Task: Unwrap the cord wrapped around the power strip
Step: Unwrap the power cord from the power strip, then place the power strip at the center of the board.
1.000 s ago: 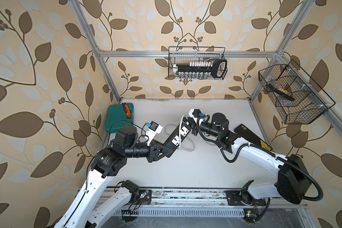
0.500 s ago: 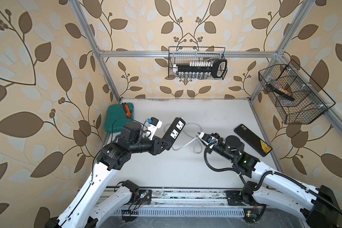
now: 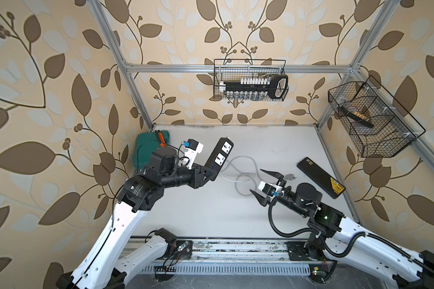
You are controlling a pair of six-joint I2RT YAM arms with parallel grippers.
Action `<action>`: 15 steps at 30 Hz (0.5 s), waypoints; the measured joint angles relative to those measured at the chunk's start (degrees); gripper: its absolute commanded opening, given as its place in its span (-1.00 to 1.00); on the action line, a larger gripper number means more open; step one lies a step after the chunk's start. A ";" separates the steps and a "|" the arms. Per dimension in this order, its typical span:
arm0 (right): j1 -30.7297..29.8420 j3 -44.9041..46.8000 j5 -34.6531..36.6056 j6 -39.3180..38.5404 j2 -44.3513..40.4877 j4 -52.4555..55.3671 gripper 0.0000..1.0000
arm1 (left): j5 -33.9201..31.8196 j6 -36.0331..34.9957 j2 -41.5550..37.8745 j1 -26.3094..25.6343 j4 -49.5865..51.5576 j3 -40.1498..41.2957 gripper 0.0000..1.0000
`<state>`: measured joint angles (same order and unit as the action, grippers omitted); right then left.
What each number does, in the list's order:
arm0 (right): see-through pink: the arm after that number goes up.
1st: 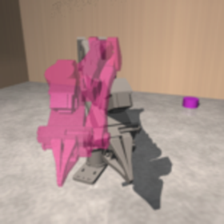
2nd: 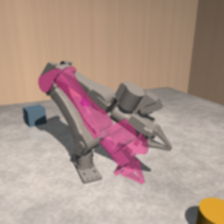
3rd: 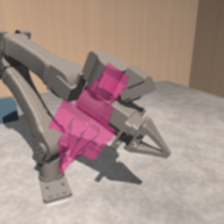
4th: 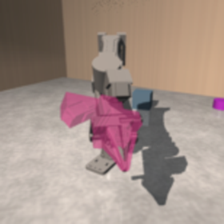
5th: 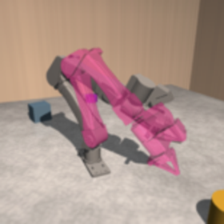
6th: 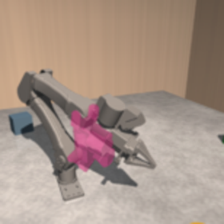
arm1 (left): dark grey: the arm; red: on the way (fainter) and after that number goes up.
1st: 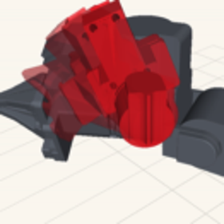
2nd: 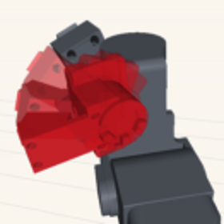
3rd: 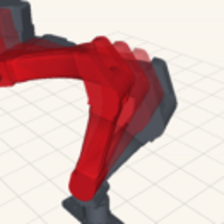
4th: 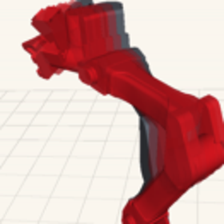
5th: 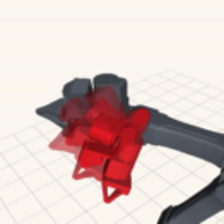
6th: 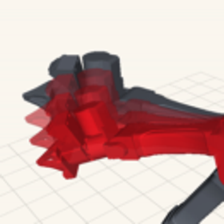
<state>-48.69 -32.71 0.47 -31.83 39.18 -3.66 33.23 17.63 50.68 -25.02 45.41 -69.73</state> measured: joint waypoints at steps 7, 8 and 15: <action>0.11 -16.41 -7.93 -13.55 10.62 7.98 0.73 | 7.02 0.39 -2.99 0.33 5.03 5.75 -1.00; -0.22 -18.05 -8.74 -15.72 12.41 9.05 0.72 | 7.67 0.55 -3.08 0.33 5.79 5.90 -1.00; -3.56 -29.90 -13.92 -29.14 23.98 20.02 0.68 | 12.92 0.68 -2.93 0.33 9.94 6.21 -1.00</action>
<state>-52.25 -62.61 -13.45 -60.97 63.16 16.36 46.15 18.31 47.75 -24.69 55.35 -63.53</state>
